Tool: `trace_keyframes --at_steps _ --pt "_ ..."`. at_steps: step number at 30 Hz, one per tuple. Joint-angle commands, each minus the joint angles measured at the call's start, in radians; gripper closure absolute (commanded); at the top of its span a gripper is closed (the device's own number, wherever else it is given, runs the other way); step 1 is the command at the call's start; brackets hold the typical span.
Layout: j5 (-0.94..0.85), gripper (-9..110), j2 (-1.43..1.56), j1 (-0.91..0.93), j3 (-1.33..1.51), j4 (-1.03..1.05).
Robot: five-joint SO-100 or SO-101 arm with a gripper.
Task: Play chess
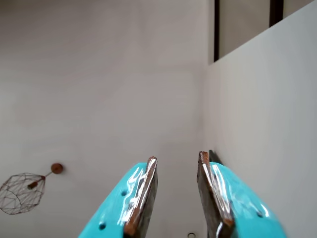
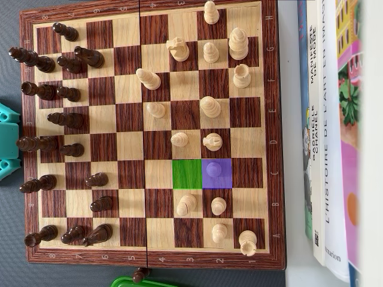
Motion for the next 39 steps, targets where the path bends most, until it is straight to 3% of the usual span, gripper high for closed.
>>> trace_keyframes --at_steps 1,15,24,39 --pt "-0.005 89 -0.012 0.005 0.021 0.006" --pt "-0.008 89 -0.032 0.006 0.018 0.046" --pt "-0.008 89 -0.233 0.003 -0.207 0.193" --pt "-0.008 89 -0.463 0.005 -0.509 0.776"
